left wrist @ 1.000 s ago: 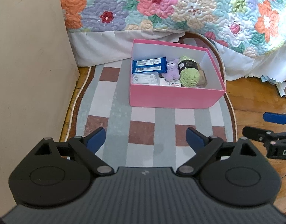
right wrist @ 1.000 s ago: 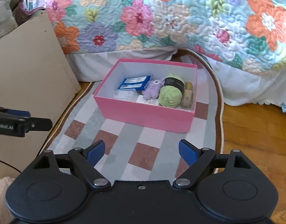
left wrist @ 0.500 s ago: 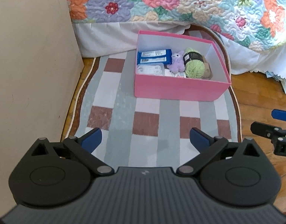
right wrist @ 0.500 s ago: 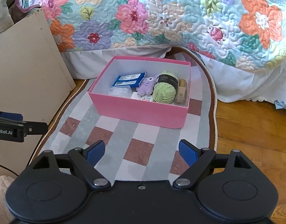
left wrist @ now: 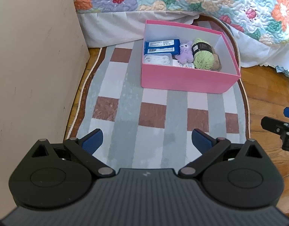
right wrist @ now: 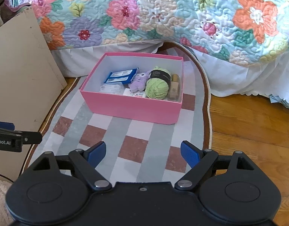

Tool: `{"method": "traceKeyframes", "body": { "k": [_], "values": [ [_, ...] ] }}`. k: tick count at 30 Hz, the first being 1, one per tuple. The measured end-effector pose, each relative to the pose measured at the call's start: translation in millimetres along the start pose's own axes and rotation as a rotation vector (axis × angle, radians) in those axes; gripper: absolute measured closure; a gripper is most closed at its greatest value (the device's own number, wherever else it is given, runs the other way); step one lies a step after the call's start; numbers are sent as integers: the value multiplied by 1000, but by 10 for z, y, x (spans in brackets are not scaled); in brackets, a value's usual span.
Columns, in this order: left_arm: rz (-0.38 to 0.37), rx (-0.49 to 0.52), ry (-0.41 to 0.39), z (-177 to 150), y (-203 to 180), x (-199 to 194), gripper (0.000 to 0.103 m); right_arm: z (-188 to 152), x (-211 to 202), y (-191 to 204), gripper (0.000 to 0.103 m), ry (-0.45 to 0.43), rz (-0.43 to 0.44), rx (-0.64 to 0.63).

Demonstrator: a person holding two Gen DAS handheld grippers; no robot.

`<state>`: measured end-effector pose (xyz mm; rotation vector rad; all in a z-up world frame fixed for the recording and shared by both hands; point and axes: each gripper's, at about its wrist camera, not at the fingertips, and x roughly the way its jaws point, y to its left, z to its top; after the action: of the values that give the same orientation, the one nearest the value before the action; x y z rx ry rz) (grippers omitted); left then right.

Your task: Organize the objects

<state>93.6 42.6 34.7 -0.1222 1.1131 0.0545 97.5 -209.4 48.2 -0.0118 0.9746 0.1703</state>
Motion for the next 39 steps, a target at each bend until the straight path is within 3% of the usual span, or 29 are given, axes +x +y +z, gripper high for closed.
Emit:
{"method": "traceKeyframes", "body": {
  "k": [39],
  "values": [
    [69, 31, 35, 8, -91, 2, 1, -23, 79, -13, 14, 60, -21, 9]
  ]
}}
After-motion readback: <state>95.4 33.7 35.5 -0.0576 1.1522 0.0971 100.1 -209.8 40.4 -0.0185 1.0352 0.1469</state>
